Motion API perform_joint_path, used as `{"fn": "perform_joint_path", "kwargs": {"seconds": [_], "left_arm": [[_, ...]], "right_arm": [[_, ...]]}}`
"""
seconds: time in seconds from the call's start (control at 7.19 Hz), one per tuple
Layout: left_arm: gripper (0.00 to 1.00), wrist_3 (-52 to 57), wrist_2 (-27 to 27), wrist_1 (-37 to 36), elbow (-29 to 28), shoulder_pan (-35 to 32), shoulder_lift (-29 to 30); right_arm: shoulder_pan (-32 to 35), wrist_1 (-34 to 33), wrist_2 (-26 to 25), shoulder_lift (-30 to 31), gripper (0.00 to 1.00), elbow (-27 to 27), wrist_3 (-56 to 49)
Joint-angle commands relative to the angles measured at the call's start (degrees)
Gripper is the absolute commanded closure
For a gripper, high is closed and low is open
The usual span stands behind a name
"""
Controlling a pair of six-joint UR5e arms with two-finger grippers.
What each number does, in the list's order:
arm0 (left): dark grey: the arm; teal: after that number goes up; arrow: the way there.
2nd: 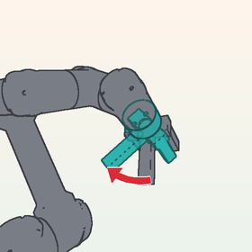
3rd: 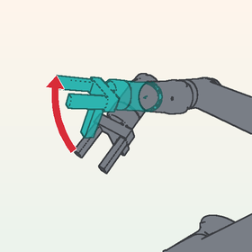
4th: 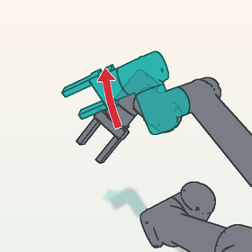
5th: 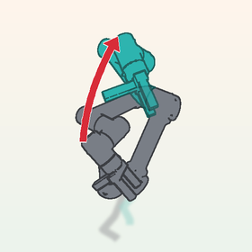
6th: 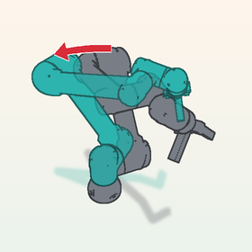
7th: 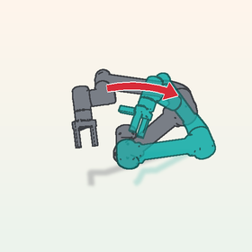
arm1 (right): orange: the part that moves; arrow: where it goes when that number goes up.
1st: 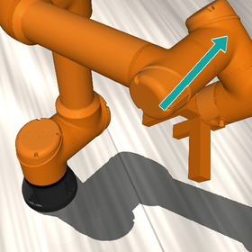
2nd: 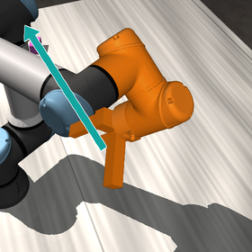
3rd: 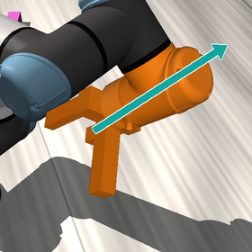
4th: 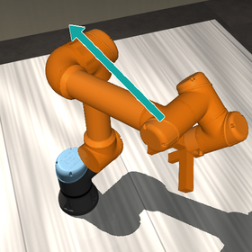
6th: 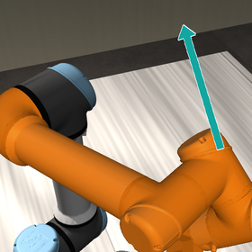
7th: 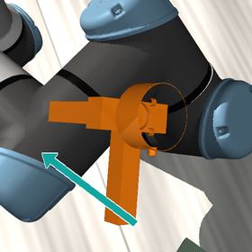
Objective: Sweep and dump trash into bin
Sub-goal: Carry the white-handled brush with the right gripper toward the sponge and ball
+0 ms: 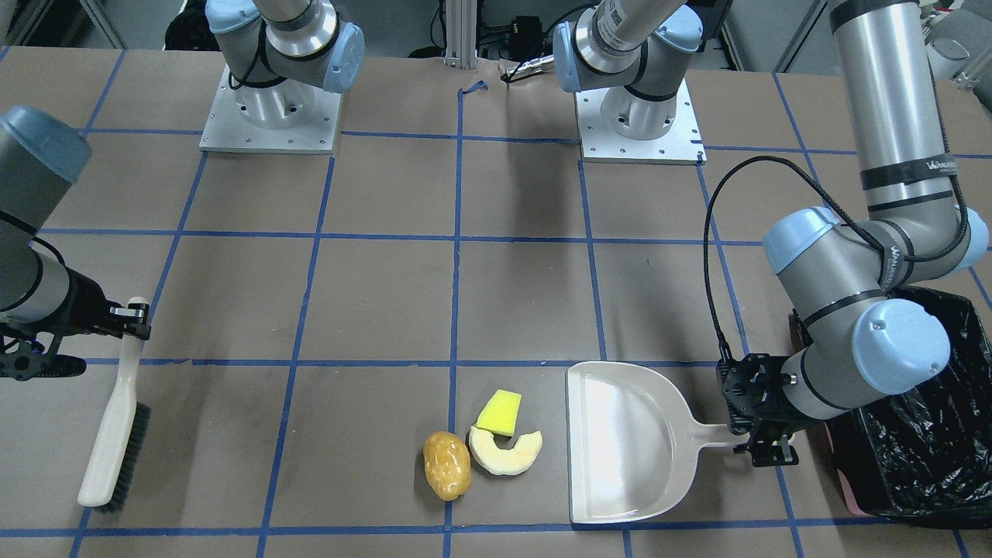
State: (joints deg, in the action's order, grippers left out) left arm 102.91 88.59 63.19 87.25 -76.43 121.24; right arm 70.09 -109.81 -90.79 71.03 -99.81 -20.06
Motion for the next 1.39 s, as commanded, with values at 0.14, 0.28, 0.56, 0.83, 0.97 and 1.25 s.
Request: {"fn": "perform_joint_path", "kwargs": {"seconds": [0.14,0.28,0.56,0.83,0.97,1.25], "left_arm": [[0.87,0.36,0.09,0.00,-0.06,-0.03,-0.21],[1.00,0.36,0.09,0.00,-0.32,-0.03,-0.38],[1.00,0.45,0.09,0.00,-0.42,-0.03,-0.21],[1.00,0.62,0.18,0.00,-0.42,-0.12,-0.04],[1.00,0.62,0.18,0.09,-0.68,-0.12,0.05],[1.00,0.62,4.20,0.09,-0.85,-0.64,0.40]], "right_arm": [[9.60,4.95,4.56,2.44,1.00,2.87,10.63],[13.63,4.60,4.65,2.09,1.00,2.87,15.79],[18.93,4.25,7.09,1.48,1.00,2.96,22.58],[23.58,4.08,7.91,0.17,1.00,2.96,25.23],[25.61,3.90,7.99,-0.63,1.00,2.96,26.81],[28.51,0.48,9.57,-2.38,1.00,2.96,28.40]]}}
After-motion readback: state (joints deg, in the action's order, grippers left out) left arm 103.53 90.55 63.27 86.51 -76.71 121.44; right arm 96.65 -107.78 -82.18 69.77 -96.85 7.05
